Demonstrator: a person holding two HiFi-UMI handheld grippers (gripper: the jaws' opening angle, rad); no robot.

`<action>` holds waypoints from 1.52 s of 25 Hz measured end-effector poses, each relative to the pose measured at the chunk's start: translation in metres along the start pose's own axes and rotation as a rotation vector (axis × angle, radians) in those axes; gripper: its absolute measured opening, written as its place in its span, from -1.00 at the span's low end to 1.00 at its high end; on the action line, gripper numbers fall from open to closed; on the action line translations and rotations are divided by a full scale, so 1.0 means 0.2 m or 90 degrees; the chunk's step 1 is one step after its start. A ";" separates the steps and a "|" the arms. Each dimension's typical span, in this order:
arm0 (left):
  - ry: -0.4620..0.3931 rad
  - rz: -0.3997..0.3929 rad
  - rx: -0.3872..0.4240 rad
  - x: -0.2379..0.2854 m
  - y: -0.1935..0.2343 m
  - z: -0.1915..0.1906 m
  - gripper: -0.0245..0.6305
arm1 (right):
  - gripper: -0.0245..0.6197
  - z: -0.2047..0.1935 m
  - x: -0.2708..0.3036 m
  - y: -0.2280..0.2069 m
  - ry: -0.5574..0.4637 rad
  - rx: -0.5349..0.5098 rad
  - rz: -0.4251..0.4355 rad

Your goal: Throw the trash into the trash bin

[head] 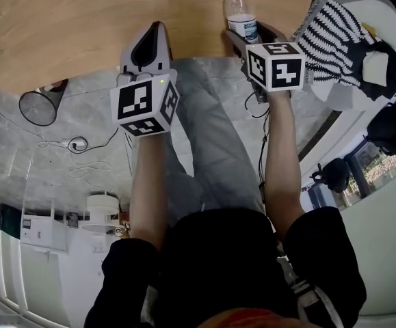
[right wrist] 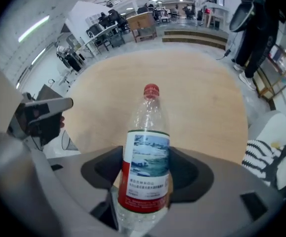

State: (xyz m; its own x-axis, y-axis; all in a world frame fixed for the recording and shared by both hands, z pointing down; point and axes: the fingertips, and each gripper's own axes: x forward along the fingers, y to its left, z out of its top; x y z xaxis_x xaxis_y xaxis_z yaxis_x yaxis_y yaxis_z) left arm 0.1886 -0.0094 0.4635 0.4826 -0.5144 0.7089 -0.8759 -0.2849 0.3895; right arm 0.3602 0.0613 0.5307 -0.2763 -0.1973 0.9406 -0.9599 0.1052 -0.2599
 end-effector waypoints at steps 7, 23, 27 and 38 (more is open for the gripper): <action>-0.045 0.055 -0.044 -0.22 0.28 0.03 -0.90 | -0.12 0.21 -0.05 0.39 -0.087 0.069 0.124; -0.160 0.265 -0.234 -1.08 1.27 -0.23 -0.90 | -0.12 0.42 0.09 1.72 -0.073 -0.115 0.315; -0.194 0.319 -0.285 -1.31 1.47 -0.31 -0.90 | -0.12 0.41 0.12 2.07 -0.048 -0.181 0.353; -0.265 0.483 -0.444 -1.94 2.09 -0.84 -0.90 | -0.12 0.03 0.53 3.08 0.074 -0.378 0.432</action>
State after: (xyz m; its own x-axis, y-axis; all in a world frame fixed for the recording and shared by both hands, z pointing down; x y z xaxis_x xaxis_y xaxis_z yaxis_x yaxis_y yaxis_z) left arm -0.3661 0.2073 0.4501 -0.3305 -0.6314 0.7015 -0.6902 0.6687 0.2766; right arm -0.2601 0.0991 0.4695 -0.7357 0.1873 0.6509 -0.4006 0.6545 -0.6411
